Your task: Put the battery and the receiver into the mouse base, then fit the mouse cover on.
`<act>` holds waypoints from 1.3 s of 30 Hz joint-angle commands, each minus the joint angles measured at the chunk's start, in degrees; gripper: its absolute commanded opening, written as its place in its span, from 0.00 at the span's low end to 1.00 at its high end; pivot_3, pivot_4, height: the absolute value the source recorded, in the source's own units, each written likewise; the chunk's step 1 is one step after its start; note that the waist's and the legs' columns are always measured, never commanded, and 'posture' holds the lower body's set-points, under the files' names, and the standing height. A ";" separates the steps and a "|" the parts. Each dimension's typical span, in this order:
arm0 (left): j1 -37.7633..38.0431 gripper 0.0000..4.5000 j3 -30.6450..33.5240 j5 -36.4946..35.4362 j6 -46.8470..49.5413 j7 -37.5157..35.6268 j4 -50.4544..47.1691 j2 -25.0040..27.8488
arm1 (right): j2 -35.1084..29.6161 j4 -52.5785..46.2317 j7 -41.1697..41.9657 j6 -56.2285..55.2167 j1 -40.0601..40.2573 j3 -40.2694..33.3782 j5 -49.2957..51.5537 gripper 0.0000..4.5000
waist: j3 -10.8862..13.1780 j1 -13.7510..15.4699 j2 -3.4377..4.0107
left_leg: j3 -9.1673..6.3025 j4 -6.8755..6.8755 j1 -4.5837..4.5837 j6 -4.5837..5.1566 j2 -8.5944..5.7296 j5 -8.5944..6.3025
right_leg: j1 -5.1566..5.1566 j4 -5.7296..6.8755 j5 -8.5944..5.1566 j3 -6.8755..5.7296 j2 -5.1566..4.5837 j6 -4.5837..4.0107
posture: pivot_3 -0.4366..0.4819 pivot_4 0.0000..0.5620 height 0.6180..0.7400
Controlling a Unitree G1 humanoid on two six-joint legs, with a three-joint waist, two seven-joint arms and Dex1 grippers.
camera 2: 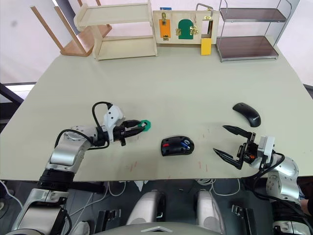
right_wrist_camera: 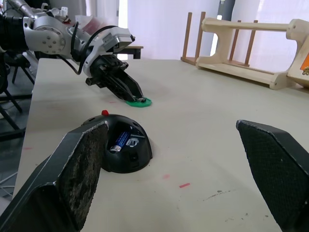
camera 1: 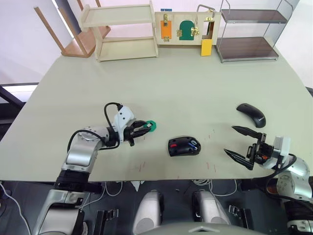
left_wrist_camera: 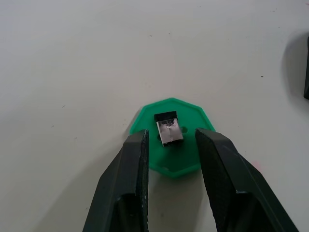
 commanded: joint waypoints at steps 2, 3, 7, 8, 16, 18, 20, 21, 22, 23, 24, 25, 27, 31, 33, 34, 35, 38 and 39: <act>-0.54 0.36 -0.63 0.56 0.04 0.11 -1.13 0.18 | -0.20 -0.88 0.00 -1.05 0.08 -1.25 0.85 1.00 | 0.00 0.00 0.00 | 0.00 0.00 0.00 0.00 0.00 0.00 | 0.00 0.00 0.00 0.00 0.00 0.00 | 0.48 0.27 1.00; -0.53 0.36 -0.66 0.59 0.04 0.08 -1.11 0.21 | -0.18 -0.83 -0.01 -1.12 0.10 -1.24 0.82 1.00 | 0.00 0.00 0.00 | 0.00 0.00 0.00 0.00 0.00 0.00 | 0.00 0.00 0.00 0.00 0.00 0.00 | 0.48 0.27 1.00; -0.54 0.36 -0.83 0.80 0.11 0.04 -1.04 0.27 | -0.13 -0.65 -0.03 -1.35 0.10 -1.23 0.77 1.00 | 0.00 0.00 0.00 | 0.00 0.00 0.00 0.00 0.00 0.00 | 0.00 0.00 0.00 0.00 0.00 0.00 | 0.48 0.27 1.00; -0.51 0.36 -0.87 0.81 0.12 0.04 -1.04 0.28 | -0.11 -0.61 -0.03 -1.39 0.10 -1.23 0.77 1.00 | 0.00 0.00 0.00 | 0.00 0.00 0.01 0.00 0.00 0.00 | 0.00 0.00 0.00 0.00 0.00 0.00 | 0.48 0.27 1.00; 0.11 0.36 -0.97 1.10 0.44 0.22 -1.42 0.64 | -0.13 -0.34 0.27 -1.47 -0.07 -1.24 0.92 1.00 | 0.00 0.00 0.00 | 0.01 0.00 0.01 0.00 0.00 0.00 | 0.00 0.01 0.00 0.01 0.00 0.00 | 0.48 0.27 1.00; 0.22 0.36 -0.88 1.08 0.59 0.20 -1.55 0.66 | -0.13 -0.25 0.40 -1.47 -0.14 -1.21 0.94 1.00 | 0.00 0.00 0.00 | 0.01 0.00 0.01 0.00 0.00 0.00 | 0.00 0.01 0.00 0.01 0.00 0.00 | 0.48 0.27 1.00; 0.24 0.30 -0.82 1.04 0.72 0.31 -1.64 0.60 | -0.12 -0.16 0.50 -1.47 -0.23 -1.20 0.98 1.00 | 0.00 0.00 0.00 | 0.01 0.00 0.01 0.00 0.00 0.00 | 0.00 0.01 0.00 0.01 0.00 0.00 | 0.48 0.27 1.00; 0.24 0.25 -0.79 1.05 0.79 0.45 -1.67 0.56 | -0.12 -0.10 0.53 -1.47 -0.28 -1.21 0.99 1.00 | 0.00 0.00 0.00 | 0.01 0.00 0.01 0.00 0.00 0.00 | 0.00 0.01 0.00 0.01 0.00 0.00 | 0.48 0.27 1.00; 0.27 0.22 -0.79 1.12 0.77 0.56 -1.71 0.56 | -0.12 -0.03 0.58 -1.48 -0.32 -1.21 1.01 1.00 | 0.00 0.00 0.00 | 0.01 0.00 0.01 0.00 0.00 0.00 | 0.00 0.01 0.00 0.01 0.00 0.00 | 0.48 0.27 1.00; 0.31 0.22 -0.81 1.23 0.63 0.70 -1.76 0.58 | -0.12 0.04 0.63 -1.52 -0.34 -1.19 1.00 1.00 | 0.00 0.00 0.00 | 0.01 0.00 0.01 0.00 0.00 0.00 | 0.00 0.01 0.00 0.01 0.00 0.00 | 0.48 0.27 1.00; 0.40 0.22 -0.81 1.22 0.68 0.77 -1.88 0.60 | -0.11 0.16 0.67 -1.58 -0.37 -1.16 0.97 1.00 | 0.00 0.00 0.00 | 0.01 0.00 0.01 0.00 0.00 0.00 | 0.00 0.01 0.00 0.01 0.00 0.00 | 0.48 0.27 1.00; 0.49 0.22 -0.81 1.19 0.74 0.80 -2.01 0.63 | -0.10 0.22 0.70 -1.62 -0.41 -1.13 0.96 1.00 | 0.00 0.00 0.00 | 0.01 0.00 0.01 0.00 0.00 0.00 | 0.00 0.00 0.00 0.01 0.00 0.00 | 0.48 0.27 1.00; 0.59 0.22 -0.81 1.17 0.84 0.86 -2.16 0.69 | -0.07 0.29 0.68 -1.58 -0.49 -1.12 1.00 1.00 | 0.00 0.00 0.00 | 0.01 0.00 0.01 0.00 0.00 0.00 | 0.00 0.01 0.00 0.01 0.00 0.00 | 0.48 0.27 1.00; 0.68 0.22 -0.82 1.22 0.87 1.04 -2.15 0.81 | 0.07 0.96 0.88 -1.92 -0.95 -1.01 0.90 1.00 | 0.00 0.00 0.00 | 0.00 0.00 0.01 0.00 0.00 0.00 | 0.00 0.01 0.00 0.01 0.00 0.00 | 0.48 0.27 1.00; 0.67 0.22 -0.80 1.13 0.87 1.00 -2.09 0.82 | 0.13 1.19 0.97 -2.02 -1.12 -1.00 0.91 1.00 | 0.00 0.00 0.00 | 0.01 0.00 0.02 0.00 0.00 0.00 | 0.00 0.01 0.00 0.01 0.00 0.00 | 0.48 0.27 1.00; 0.67 0.22 -0.79 1.10 0.89 0.99 -2.08 0.82 | 0.14 1.25 1.01 -2.05 -1.16 -1.00 0.92 1.00 | 0.00 0.00 0.00 | 0.01 0.00 0.02 0.00 0.00 0.00 | 0.00 0.01 0.00 0.01 0.00 0.00 | 0.48 0.27 1.00; 0.64 0.16 -0.80 1.11 0.87 0.98 -2.02 0.82 | 0.16 1.32 1.03 -2.10 -1.22 -1.01 0.89 1.00 | 0.00 0.00 0.00 | 0.01 0.00 0.02 0.00 0.00 0.00 | 0.00 0.01 0.00 0.01 0.00 0.00 | 0.48 0.27 1.00; 0.69 0.10 -0.92 1.32 0.79 1.07 -2.03 0.94 | 0.18 1.39 1.07 -2.16 -1.24 -1.03 0.89 1.00 | 0.00 0.00 0.00 | 0.01 0.00 0.02 0.00 0.00 0.00 | 0.00 0.01 0.00 0.01 0.00 0.00 | 0.48 0.27 1.00; 0.69 0.10 -0.93 1.36 0.76 1.08 -2.02 0.97 | 0.19 1.40 1.06 -2.16 -1.24 -1.03 0.89 1.00 | 0.00 -0.01 0.00 | 0.01 0.00 0.02 0.00 0.00 0.00 | 0.00 0.01 0.00 0.01 0.00 0.00 | 0.48 0.27 1.00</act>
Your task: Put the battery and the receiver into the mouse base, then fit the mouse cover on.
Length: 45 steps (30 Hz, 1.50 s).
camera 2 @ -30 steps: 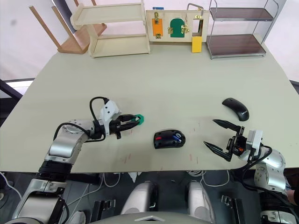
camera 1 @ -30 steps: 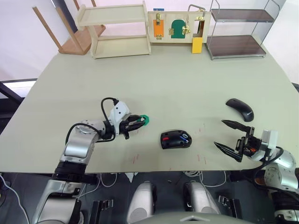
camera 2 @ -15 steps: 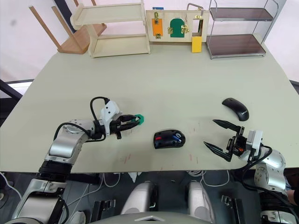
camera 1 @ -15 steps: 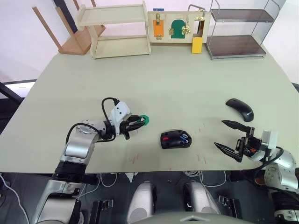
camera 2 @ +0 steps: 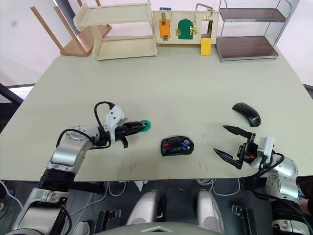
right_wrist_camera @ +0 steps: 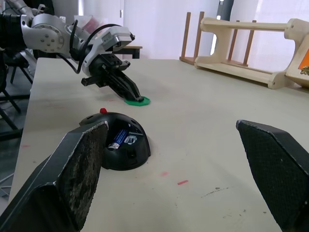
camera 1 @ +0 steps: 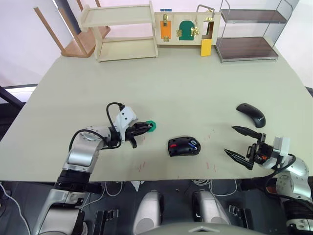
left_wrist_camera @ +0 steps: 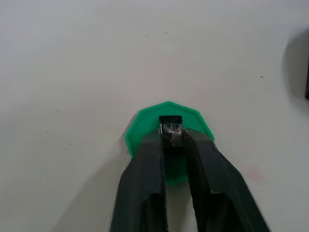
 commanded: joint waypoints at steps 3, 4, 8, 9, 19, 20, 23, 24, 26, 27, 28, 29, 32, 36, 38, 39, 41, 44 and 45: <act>0.62 0.10 -0.12 0.60 0.00 0.03 -0.82 0.83 | -0.11 -0.55 0.51 -1.04 -0.38 -1.08 0.95 1.00 | 0.00 0.00 0.00 | 0.00 0.00 0.00 0.00 0.00 0.00 | 0.00 0.00 0.00 0.00 0.00 0.00 | 0.48 0.27 1.00; 0.61 0.10 -0.14 0.62 -0.07 0.00 -0.83 0.87 | -0.12 -0.58 0.54 -1.04 -0.33 -1.10 0.98 1.00 | 0.00 0.00 0.00 | 0.00 0.00 0.00 0.00 0.00 0.00 | 0.00 0.00 0.00 0.00 0.00 0.00 | 0.48 0.27 1.00; 0.33 0.10 -0.12 0.60 -0.55 -0.22 -0.62 1.09 | -0.12 -0.54 0.66 -0.95 -0.47 -1.12 1.10 1.00 | 0.00 -0.01 0.00 | 0.00 0.00 0.00 0.00 0.00 0.00 | 0.00 0.00 0.00 0.00 0.00 0.00 | 0.48 0.27 1.00; 0.27 0.10 -0.05 0.55 -0.68 -0.30 -0.63 1.18 | -0.11 -0.56 0.72 -0.94 -0.46 -1.13 1.14 1.00 | 0.00 -0.01 0.00 | 0.00 0.00 0.00 0.00 0.00 0.00 | 0.00 0.00 0.00 0.00 0.00 0.00 | 0.48 0.27 1.00; -2.41 0.10 1.21 -1.18 -3.60 -5.87 0.21 3.78 | 0.65 -2.01 1.50 0.06 -0.91 -0.67 2.25 1.00 | 0.01 -0.04 -0.01 | -0.01 0.00 -0.01 0.00 0.00 0.00 | -0.01 0.00 0.00 -0.01 0.00 -0.01 | 0.48 0.27 1.00; -2.90 0.10 1.36 -1.13 -3.87 -6.27 0.35 4.18 | 0.60 -2.63 1.63 0.54 -0.46 -0.43 2.45 1.00 | 0.01 0.04 -0.02 | -0.01 0.00 -0.01 0.00 0.00 0.00 | -0.01 0.00 0.00 -0.01 0.00 -0.01 | 0.48 0.27 1.00; -4.04 0.10 1.89 -1.45 -4.62 -8.20 0.56 5.58 | 0.28 -4.14 2.11 1.85 0.67 0.26 2.81 1.00 | 0.02 0.03 -0.03 | 0.00 0.00 -0.03 0.00 0.00 0.00 | -0.01 -0.02 0.00 -0.01 0.00 -0.01 | 0.48 0.27 1.00; -4.51 0.10 1.90 -1.60 -5.17 -9.26 0.70 6.15 | -0.01 -4.72 1.95 2.76 0.93 0.42 2.79 1.00 | 0.02 0.01 -0.03 | 0.00 0.00 -0.04 0.00 0.00 0.00 | -0.01 -0.03 0.00 -0.01 0.00 -0.01 | 0.48 0.27 1.00; -5.49 0.10 1.74 -1.72 -6.26 -11.20 0.97 7.01 | -0.44 -5.84 1.57 4.25 1.26 0.62 2.80 1.00 | 0.02 -0.02 -0.02 | 0.01 -0.01 -0.04 0.00 0.00 0.00 | -0.02 -0.02 -0.01 0.00 0.00 -0.02 | 0.48 0.27 1.00; -5.98 0.10 1.62 -1.76 -6.78 -12.14 1.16 7.32 | -0.52 -6.26 1.37 4.63 1.30 0.66 2.69 1.00 | 0.02 -0.02 -0.02 | 0.01 -0.01 -0.03 0.00 0.00 0.00 | -0.02 -0.02 -0.01 0.00 0.00 -0.02 | 0.48 0.27 1.00; -6.40 0.10 1.45 -1.77 -7.15 -12.92 1.29 7.54 | -0.50 -6.60 1.02 4.90 1.26 0.66 2.57 1.00 | 0.02 -0.03 -0.02 | 0.01 0.00 -0.03 0.00 0.00 0.00 | -0.02 -0.01 -0.01 0.00 0.00 -0.02 | 0.48 0.27 1.00; -6.99 0.10 1.24 -1.76 -7.56 -13.76 1.54 7.72 | -0.49 -7.01 0.34 5.48 1.21 0.69 2.41 1.00 | 0.02 -0.03 -0.02 | 0.02 0.00 -0.03 0.00 0.00 0.00 | -0.02 -0.01 -0.01 0.00 0.00 -0.03 | 0.48 0.27 1.00; -10.25 0.10 -0.22 -1.46 -8.24 -16.84 1.84 7.96 | -1.18 -8.78 -3.13 8.03 1.47 1.30 0.47 1.00 | 0.03 0.01 -0.03 | 0.00 0.00 -0.03 0.00 0.00 0.00 | -0.02 -0.01 -0.02 -0.01 0.01 -0.02 | 0.48 0.27 1.00; -13.31 0.10 -1.90 -1.15 -7.90 -19.22 1.26 7.43 | -2.24 -13.79 -8.64 13.61 2.28 1.78 -0.16 1.00 | 0.05 0.16 -0.06 | 0.01 0.01 -0.09 0.00 -0.03 0.00 | -0.03 -0.04 -0.01 0.00 0.01 -0.01 | 0.48 0.27 1.00; -14.29 0.10 -2.62 -0.98 -7.77 -19.78 0.59 7.04 | -3.77 -17.45 -10.38 18.51 3.31 2.56 0.53 1.00 | 0.05 0.06 -0.06 | 0.01 0.00 -0.10 0.00 -0.03 0.00 | -0.04 -0.04 0.00 0.00 0.01 0.01 | 0.48 0.27 1.00; -14.82 0.10 -3.13 -1.20 -7.53 -20.31 -0.03 6.81 | -4.98 -20.09 -12.91 23.29 3.88 3.36 0.75 1.00 | 0.06 0.05 -0.06 | 0.00 0.00 -0.10 0.00 -0.03 0.00 | -0.04 -0.04 0.00 0.00 0.01 0.01 | 0.48 0.27 1.00; -15.58 0.10 -3.95 -1.96 -6.49 -21.36 -1.41 6.47 | -6.72 -24.82 -19.18 31.59 4.28 4.32 0.70 1.00 | 0.08 0.03 -0.09 | 0.00 -0.02 -0.16 0.00 -0.03 0.00 | -0.11 -0.02 -0.01 0.00 0.01 0.01 | 0.48 0.27 1.00; -16.27 0.10 -5.26 -1.94 -6.39 -22.37 -3.26 5.75 | -7.19 -31.64 -26.44 41.47 2.81 4.20 5.32 1.00 | 0.08 -0.05 -0.11 | -0.03 0.06 -0.48 0.00 -0.02 0.00 | -0.45 0.10 0.01 0.00 0.04 0.01 | 0.48 0.27 1.00; -16.45 0.10 -5.64 -1.94 -6.36 -22.54 -3.68 5.55 | -7.11 -33.33 -28.13 44.07 2.26 4.05 6.84 1.00 | 0.09 -0.09 -0.12 | -0.05 0.06 -0.50 0.00 -0.02 0.00 | -0.46 0.10 0.01 -0.01 0.05 0.01 | 0.48 0.27 1.00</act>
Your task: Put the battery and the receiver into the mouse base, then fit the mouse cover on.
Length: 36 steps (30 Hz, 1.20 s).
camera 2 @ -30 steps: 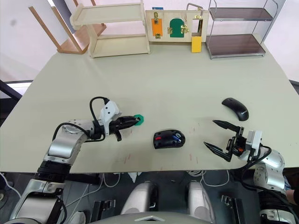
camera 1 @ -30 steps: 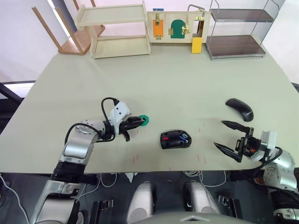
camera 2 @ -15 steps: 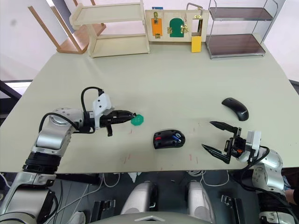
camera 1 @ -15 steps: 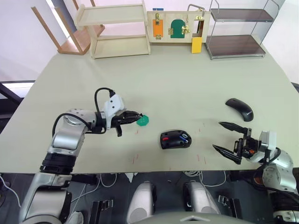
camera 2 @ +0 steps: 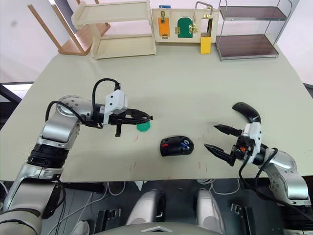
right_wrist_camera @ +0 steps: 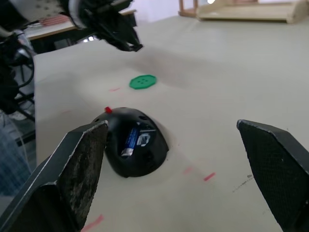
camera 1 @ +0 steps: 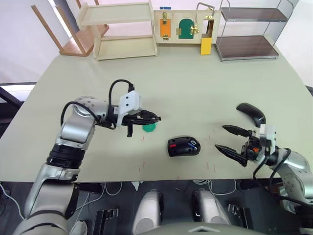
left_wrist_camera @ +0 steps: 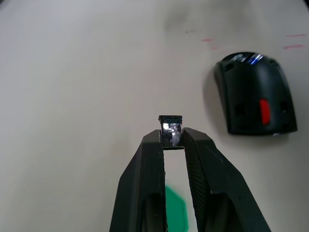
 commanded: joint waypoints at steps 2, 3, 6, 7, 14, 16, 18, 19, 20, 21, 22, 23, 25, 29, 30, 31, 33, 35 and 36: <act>-1.29 0.10 -0.75 -1.02 0.28 -1.17 -3.88 -0.53 | -0.18 -9.47 -8.34 11.47 -2.33 -0.76 6.99 1.00 | 0.01 -0.03 -0.01 | -0.05 0.02 -0.04 0.00 0.00 0.00 | -0.02 -0.01 0.00 -0.03 0.01 0.00 | 0.48 0.27 1.00; -1.54 0.10 -1.06 -1.07 0.46 -1.30 -4.16 -0.89 | 0.36 -10.87 -10.53 13.82 -3.12 -0.86 8.81 1.00 | 0.01 0.02 -0.01 | -0.09 0.02 -0.08 0.00 0.00 0.00 | -0.02 -0.02 0.00 -0.06 0.01 0.01 | 0.48 0.27 1.00; -2.36 0.10 -2.05 -1.13 0.58 -1.64 -4.60 -1.91 | 1.30 -14.89 -17.53 22.72 -5.58 -1.59 17.21 1.00 | 0.01 0.04 -0.01 | -0.25 0.04 -0.22 0.00 -0.01 0.00 | -0.03 -0.11 0.00 -0.21 0.01 0.01 | 0.48 0.27 1.00; -2.46 0.10 -2.23 -1.20 0.55 -1.70 -4.80 -2.20 | 1.01 -15.96 -19.14 24.87 -6.11 -1.61 18.71 1.00 | 0.01 0.05 -0.02 | -0.31 0.05 -0.29 0.00 -0.01 0.00 | -0.05 -0.13 0.00 -0.26 0.01 0.01 | 0.48 0.27 1.00; -3.54 0.10 -3.79 -0.91 0.18 -3.71 -5.71 -3.14 | -4.44 -13.48 -37.02 47.70 -15.07 -2.03 38.03 1.00 | 0.06 0.05 -0.16 | -0.46 0.06 -0.36 0.01 -0.04 0.00 | -0.03 -0.18 0.01 -0.41 -0.03 -0.01 | 0.48 0.27 1.00; -4.08 0.10 -4.24 -0.76 -0.17 -4.18 -5.82 -3.20 | -4.84 -11.88 -41.90 51.27 -17.11 -1.85 43.56 1.00 | 0.07 0.05 -0.16 | -0.50 0.05 -0.38 0.01 -0.04 0.00 | -0.04 -0.17 0.00 -0.45 -0.01 -0.02 | 0.48 0.27 1.00; -4.31 0.10 -4.62 -0.77 -0.54 -4.71 -6.04 -3.28 | -5.43 -10.02 -46.23 53.64 -18.68 -0.88 49.06 1.00 | 0.09 0.02 -0.18 | -0.52 0.04 -0.40 0.01 -0.04 0.00 | -0.04 -0.18 0.00 -0.46 0.00 -0.02 | 0.48 0.27 1.00; -4.38 0.10 -4.92 -0.76 -0.72 -5.02 -6.22 -3.39 | -5.84 -8.69 -48.79 54.74 -19.68 -0.05 52.63 1.00 | 0.09 0.02 -0.18 | -0.50 0.04 -0.41 0.01 -0.04 0.00 | -0.04 -0.20 0.01 -0.44 -0.01 -0.01 | 0.48 0.27 1.00; -4.41 0.10 -5.12 -0.76 -0.82 -5.21 -6.33 -3.47 | -6.16 -7.79 -50.77 55.41 -20.35 0.51 55.28 1.00 | 0.09 -0.02 -0.18 | -0.50 0.04 -0.41 0.01 -0.04 0.00 | -0.04 -0.21 0.01 -0.44 -0.01 -0.01 | 0.48 0.27 1.00; -4.43 0.10 -5.23 -0.73 -0.91 -5.35 -6.38 -3.53 | -6.58 -7.15 -52.70 55.66 -20.87 1.04 57.69 1.00 | 0.09 -0.07 -0.19 | -0.48 0.05 -0.41 0.01 -0.04 0.00 | -0.04 -0.22 0.01 -0.42 -0.02 0.00 | 0.48 0.27 1.00; -4.39 0.10 -5.40 -0.68 -1.07 -5.52 -6.50 -3.62 | -6.90 -6.36 -54.72 55.25 -21.40 1.70 60.61 1.00 | 0.10 -0.07 -0.19 | -0.48 0.05 -0.42 0.01 -0.04 0.00 | -0.04 -0.22 0.01 -0.40 -0.02 0.00 | 0.48 0.27 1.00; -4.28 0.10 -5.64 -0.75 -1.16 -5.75 -6.82 -3.76 | -7.21 -4.83 -58.09 54.38 -22.27 2.87 64.34 1.00 | 0.11 -0.08 -0.21 | -0.48 0.05 -0.42 0.01 -0.04 0.00 | -0.04 -0.22 0.01 -0.41 -0.02 0.00 | 0.48 0.27 1.00; -4.07 0.10 -6.14 -0.97 -0.81 -6.09 -7.64 -3.91 | -7.58 -1.88 -63.48 52.88 -24.13 5.07 70.15 1.00 | 0.11 -0.11 -0.22 | -0.50 0.05 -0.42 0.01 -0.03 0.00 | -0.04 -0.21 0.01 -0.44 -0.01 -0.01 | 0.48 0.27 1.00; -4.09 0.10 -6.42 -1.21 0.02 -6.18 -8.73 -3.84 | -7.87 1.20 -68.81 52.01 -26.33 8.84 77.24 1.00 | 0.13 -0.12 -0.25 | -0.49 0.05 -0.43 0.02 -0.03 0.00 | -0.04 -0.22 0.01 -0.43 -0.01 0.00 | 0.48 0.27 1.00; -4.10 0.10 -6.42 -1.28 0.22 -6.22 -8.99 -3.83 | -7.37 1.83 -69.18 52.37 -26.79 9.30 77.47 1.00 | 0.13 -0.11 -0.25 | -0.50 0.05 -0.43 0.02 -0.03 0.00 | -0.04 -0.22 0.01 -0.43 0.00 0.00 | 0.48 0.27 1.00; -4.13 0.10 -6.39 -1.57 0.64 -6.29 -9.38 -3.89 | -6.39 2.43 -70.13 52.25 -27.42 9.72 77.47 1.00 | 0.13 -0.11 -0.25 | -0.50 0.05 -0.44 0.02 -0.03 0.00 | -0.05 -0.22 0.01 -0.43 0.00 0.00 | 0.48 0.27 1.00; -4.24 0.10 -6.35 -1.86 1.20 -6.28 -9.77 -4.00 | -5.37 3.07 -71.43 52.17 -28.33 10.41 77.47 1.00 | 0.14 -0.14 -0.27 | -0.50 0.05 -0.44 0.02 -0.03 0.00 | -0.05 -0.22 0.01 -0.44 0.00 0.00 | 0.48 0.27 1.00; -4.41 0.10 -6.42 -1.78 1.51 -6.23 -9.90 -4.02 | -3.67 3.99 -72.54 52.29 -29.00 10.30 77.47 1.00 | 0.14 -0.13 -0.27 | -0.50 0.05 -0.44 0.02 -0.02 0.00 | -0.05 -0.22 0.01 -0.42 0.00 0.00 | 0.48 0.27 1.00; -4.46 0.10 -6.41 -1.80 1.65 -6.19 -10.02 -4.01 | -3.12 4.27 -72.97 52.51 -29.41 10.34 77.47 1.00 | 0.14 -0.12 -0.27 | -0.51 0.05 -0.44 0.02 -0.02 0.00 | -0.05 -0.22 0.01 -0.44 0.00 0.00 | 0.48 0.27 1.00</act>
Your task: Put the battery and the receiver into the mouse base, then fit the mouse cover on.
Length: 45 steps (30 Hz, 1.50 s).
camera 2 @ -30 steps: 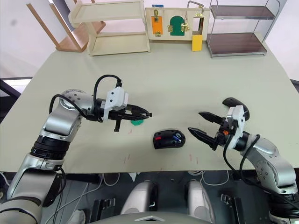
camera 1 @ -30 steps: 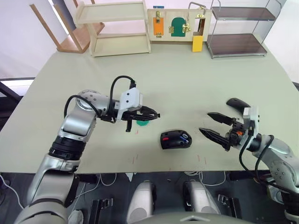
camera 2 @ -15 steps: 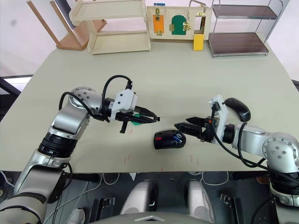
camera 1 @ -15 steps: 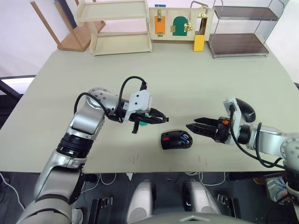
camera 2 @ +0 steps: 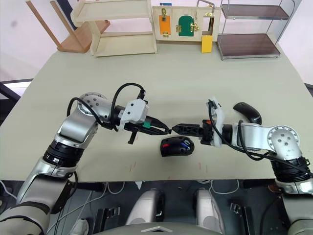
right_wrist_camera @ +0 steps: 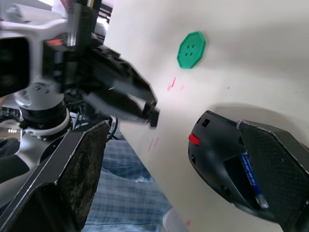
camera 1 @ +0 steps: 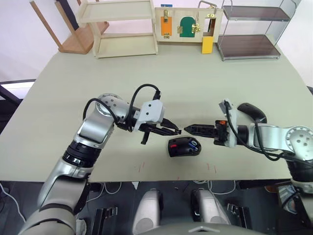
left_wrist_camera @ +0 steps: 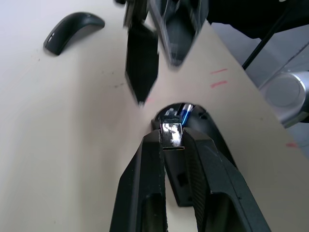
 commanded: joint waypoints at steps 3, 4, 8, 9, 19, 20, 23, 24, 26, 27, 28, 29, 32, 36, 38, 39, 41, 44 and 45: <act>-1.20 0.10 0.36 -0.98 0.75 0.04 -2.15 0.12 | 1.96 0.27 -2.46 0.12 -2.29 -0.55 2.05 1.00 | 0.00 0.01 0.00 | 0.00 0.00 0.00 0.00 0.00 0.00 | 0.00 0.01 0.00 -0.01 0.00 0.00 | 0.48 0.27 1.00; -1.23 0.10 0.37 -0.99 0.88 0.16 -2.20 0.04 | 2.33 0.36 -2.86 0.26 -2.63 -0.34 2.05 1.00 | 0.00 0.01 0.00 | 0.00 0.00 0.00 0.00 0.00 0.00 | 0.00 0.01 0.00 -0.01 0.00 0.00 | 0.48 0.27 1.00; -1.32 0.10 0.38 -0.90 1.05 0.58 -2.21 -0.11 | 2.92 0.57 -3.21 1.17 -3.12 -0.12 2.05 0.67 | 0.00 0.02 0.00 | -0.01 0.00 -0.01 0.00 0.01 0.00 | 0.00 -0.01 0.00 -0.02 0.00 0.00 | 0.48 0.27 1.00; -1.35 0.10 0.43 -0.79 1.00 0.81 -2.14 -0.16 | 2.93 0.62 -3.01 1.47 -3.13 -0.11 2.05 0.59 | 0.00 0.03 0.00 | -0.01 0.00 -0.01 0.00 0.01 0.00 | 0.00 -0.01 0.00 -0.02 0.00 0.00 | 0.48 0.27 1.00; -2.10 0.10 0.67 -0.59 0.10 1.83 -1.20 -0.42 | 3.29 0.13 -2.33 2.33 -2.93 -0.19 2.05 0.39 | 0.00 0.01 0.00 | -0.01 0.00 -0.01 0.00 0.01 0.00 | 0.00 0.00 0.00 -0.02 0.00 0.00 | 0.48 0.27 1.00; -2.13 0.10 0.65 -0.63 0.10 1.84 -1.20 -0.41 | 3.34 0.10 -2.34 2.35 -2.93 -0.19 2.05 0.39 | 0.00 0.01 0.00 | -0.01 0.00 -0.01 0.00 0.01 0.00 | 0.00 0.00 0.00 -0.01 0.00 0.00 | 0.48 0.27 1.00; -2.06 0.10 0.67 -0.80 0.10 1.79 -1.33 -0.39 | 3.45 -0.03 -2.54 2.24 -2.80 -0.20 2.05 0.39 | 0.00 0.00 0.00 | -0.01 0.00 -0.01 0.00 0.01 0.00 | 0.00 -0.01 0.00 -0.01 0.00 0.00 | 0.48 0.27 1.00; -1.97 0.10 0.75 -1.03 0.27 1.67 -1.52 -0.34 | 3.71 -0.06 -2.78 2.01 -2.61 -0.37 2.05 0.39 | 0.00 0.00 0.00 | -0.01 0.00 -0.01 0.00 0.01 0.00 | 0.00 -0.01 0.00 -0.01 0.00 0.00 | 0.48 0.27 1.00; -1.87 0.10 0.82 -1.28 0.39 1.49 -1.69 -0.27 | 3.97 0.01 -3.04 1.82 -2.48 -0.57 2.05 0.39 | 0.00 0.00 0.00 | -0.01 0.00 -0.01 0.00 0.01 0.00 | -0.01 0.00 0.00 -0.02 0.00 0.00 | 0.48 0.27 1.00; -1.78 0.10 0.83 -1.40 0.40 1.29 -1.82 -0.17 | 3.91 0.10 -3.05 1.88 -2.50 -0.60 2.05 0.39 | 0.00 0.00 0.00 | -0.01 0.00 -0.01 0.00 0.01 0.00 | 0.00 0.00 0.00 -0.02 0.00 0.00 | 0.48 0.27 1.00; -1.73 0.10 0.83 -1.46 0.38 1.16 -1.89 -0.11 | 3.83 0.17 -3.04 1.97 -2.54 -0.59 2.05 0.39 | 0.00 0.00 0.00 | -0.01 0.00 -0.01 0.00 0.01 0.00 | -0.01 0.00 0.00 -0.02 0.00 0.00 | 0.48 0.27 1.00; -1.65 0.10 0.86 -1.59 0.48 1.05 -2.01 -0.05 | 3.70 0.21 -3.02 2.05 -2.54 -0.58 2.05 0.39 | 0.00 0.00 0.00 | -0.01 0.00 -0.01 0.00 0.01 0.00 | -0.01 0.00 0.00 -0.02 0.00 0.00 | 0.48 0.27 1.00; -1.65 0.10 0.90 -1.61 0.35 0.96 -1.88 -0.09 | 3.53 0.35 -2.97 2.20 -2.49 -0.52 2.05 0.39 | 0.00 0.00 0.00 | -0.01 0.00 -0.01 0.00 0.01 0.00 | -0.01 0.00 0.00 -0.02 0.00 0.00 | 0.48 0.27 1.00; -1.63 0.10 1.05 -1.47 0.32 1.19 -1.64 -0.15 | 2.95 0.06 -2.44 2.55 -2.36 -0.24 2.05 0.18 | 0.00 0.00 0.00 | -0.01 0.00 -0.01 0.00 0.01 0.00 | -0.01 0.00 0.00 -0.01 0.00 0.00 | 0.48 0.27 1.00; -1.57 0.10 1.04 -1.23 0.13 1.32 -1.45 -0.11 | 2.62 -0.07 -1.97 2.72 -2.21 -0.22 2.05 0.02 | 0.00 0.00 0.00 | -0.01 0.00 -0.01 0.00 0.01 0.00 | -0.01 0.00 0.00 -0.02 0.00 0.00 | 0.48 0.27 1.00; -1.57 0.10 1.03 -1.14 0.03 1.34 -1.32 -0.10 | 2.49 -0.09 -1.75 2.78 -2.20 -0.19 2.05 0.00 | 0.00 0.00 0.00 | -0.01 0.00 -0.01 0.00 0.01 0.00 | -0.01 0.00 0.00 -0.02 0.00 0.00 | 0.48 0.27 1.00; -1.56 0.10 1.03 -1.07 -0.04 1.38 -1.23 -0.12 | 2.40 -0.15 -1.52 2.73 -2.20 -0.20 2.05 0.00 | 0.00 0.00 0.00 | -0.01 0.00 -0.01 0.00 0.01 0.00 | -0.01 0.00 0.00 -0.02 0.00 0.00 | 0.48 0.27 1.00; -1.59 0.10 1.00 -0.98 -0.15 1.58 -1.12 -0.26 | 2.52 -0.18 -1.23 2.59 -2.32 -0.16 2.05 0.00 | 0.00 0.00 0.00 | -0.01 0.00 -0.01 0.00 0.01 0.00 | -0.01 0.00 0.00 -0.01 0.00 0.00 | 0.48 0.27 1.00; -1.56 0.10 0.97 -0.92 -0.22 1.64 -1.06 -0.29 | 2.59 -0.23 -1.13 2.56 -2.33 -0.14 2.05 0.00 | 0.00 0.00 0.00 | -0.01 0.00 -0.01 0.00 0.01 0.00 | -0.01 0.00 0.00 -0.02 0.00 0.00 | 0.48 0.27 1.00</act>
